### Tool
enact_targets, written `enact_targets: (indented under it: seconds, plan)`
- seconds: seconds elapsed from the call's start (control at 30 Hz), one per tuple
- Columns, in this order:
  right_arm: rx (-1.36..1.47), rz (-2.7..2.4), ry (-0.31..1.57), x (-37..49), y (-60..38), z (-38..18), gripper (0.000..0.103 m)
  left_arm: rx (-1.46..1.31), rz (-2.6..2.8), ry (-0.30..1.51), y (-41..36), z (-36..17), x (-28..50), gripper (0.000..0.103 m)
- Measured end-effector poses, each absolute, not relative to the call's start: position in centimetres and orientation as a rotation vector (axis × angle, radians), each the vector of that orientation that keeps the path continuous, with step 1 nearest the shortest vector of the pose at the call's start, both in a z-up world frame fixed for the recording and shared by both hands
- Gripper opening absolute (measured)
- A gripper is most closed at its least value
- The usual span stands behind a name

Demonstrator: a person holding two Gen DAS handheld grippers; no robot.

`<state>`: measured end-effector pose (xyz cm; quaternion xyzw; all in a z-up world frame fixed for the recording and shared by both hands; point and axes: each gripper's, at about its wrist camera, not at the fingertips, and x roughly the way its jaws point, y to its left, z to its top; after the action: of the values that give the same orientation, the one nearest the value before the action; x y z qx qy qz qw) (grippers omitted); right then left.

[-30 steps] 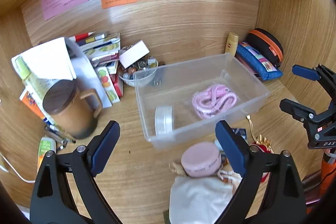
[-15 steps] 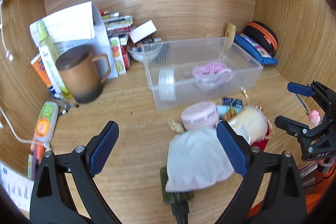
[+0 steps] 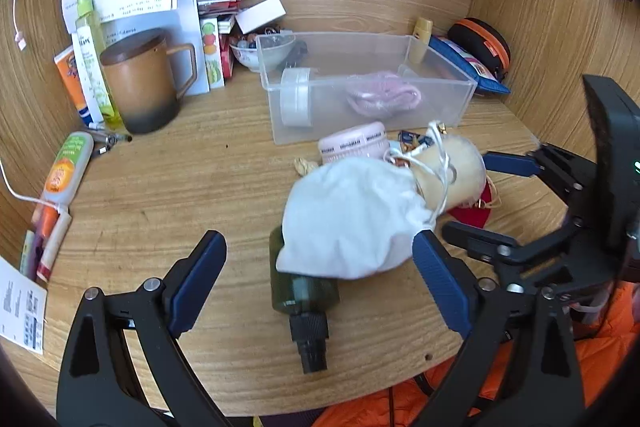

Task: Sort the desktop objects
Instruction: 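Move left tool to the white drawstring pouch while right tool approaches cream jar, then grasp the white drawstring pouch with left tool while right tool grasps cream jar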

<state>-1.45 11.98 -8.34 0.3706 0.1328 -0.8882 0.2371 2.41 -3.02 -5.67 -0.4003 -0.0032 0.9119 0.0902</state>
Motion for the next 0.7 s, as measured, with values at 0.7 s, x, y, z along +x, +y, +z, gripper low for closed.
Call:
enact_targets:
  seconds: [0.7]
  plan:
    - [1.028, -2.435, 0.276, -3.2, 12.5, -8.6, 0.062, -1.266, 2.613, 0.117, -0.2, -8.1, -0.4, 0.098]
